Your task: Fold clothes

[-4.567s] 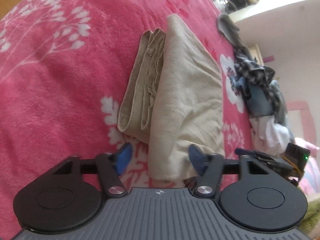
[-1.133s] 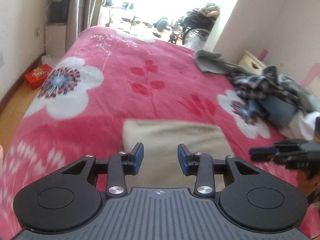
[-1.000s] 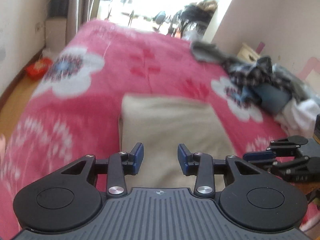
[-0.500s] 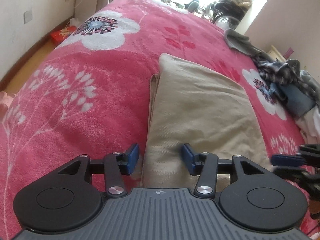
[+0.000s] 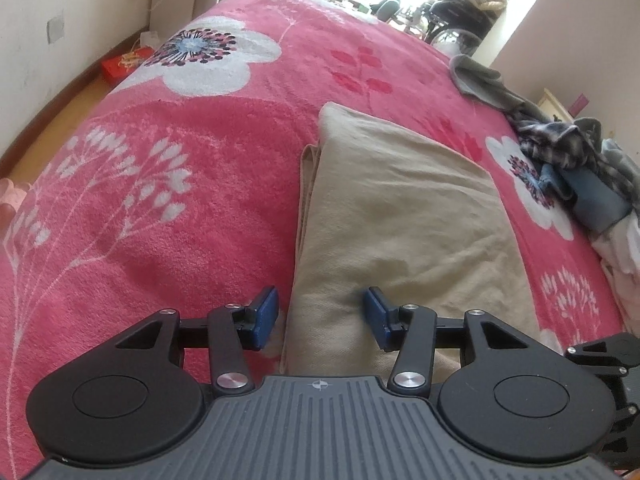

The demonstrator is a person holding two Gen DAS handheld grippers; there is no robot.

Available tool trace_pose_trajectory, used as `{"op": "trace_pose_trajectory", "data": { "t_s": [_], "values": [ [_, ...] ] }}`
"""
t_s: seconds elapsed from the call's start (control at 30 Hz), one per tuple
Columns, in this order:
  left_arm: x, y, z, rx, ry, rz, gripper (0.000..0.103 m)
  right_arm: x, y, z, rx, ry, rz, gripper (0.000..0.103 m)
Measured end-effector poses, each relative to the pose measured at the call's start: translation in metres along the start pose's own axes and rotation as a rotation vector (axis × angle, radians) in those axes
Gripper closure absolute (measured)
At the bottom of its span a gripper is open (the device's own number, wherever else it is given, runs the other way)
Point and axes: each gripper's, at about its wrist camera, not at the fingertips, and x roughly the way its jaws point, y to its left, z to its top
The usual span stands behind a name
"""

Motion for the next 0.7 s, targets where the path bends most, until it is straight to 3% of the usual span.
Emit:
{"op": "trace_pose_trajectory", "data": {
  "t_s": [0.2,0.33,0.53,0.7],
  "values": [
    [-0.021,0.009,0.015,-0.090,-0.056,-0.057,0.055,-0.022,-0.006,0.007,0.036,-0.087,0.021,0.082],
    [-0.029,0.010,0.030,-0.119,-0.100,-0.075,0.055,-0.039,-0.028,0.021,0.115,-0.152,-0.030,0.081],
    [-0.020,-0.027,0.043,0.028,-0.103,-0.067,0.055,-0.048,-0.061,0.029,0.189,-0.160,-0.171,0.080],
    [-0.002,-0.065,0.044,0.191,-0.090,-0.007,0.055,-0.038,-0.080,0.026,0.235,-0.095,-0.226,0.079]
  ]
}}
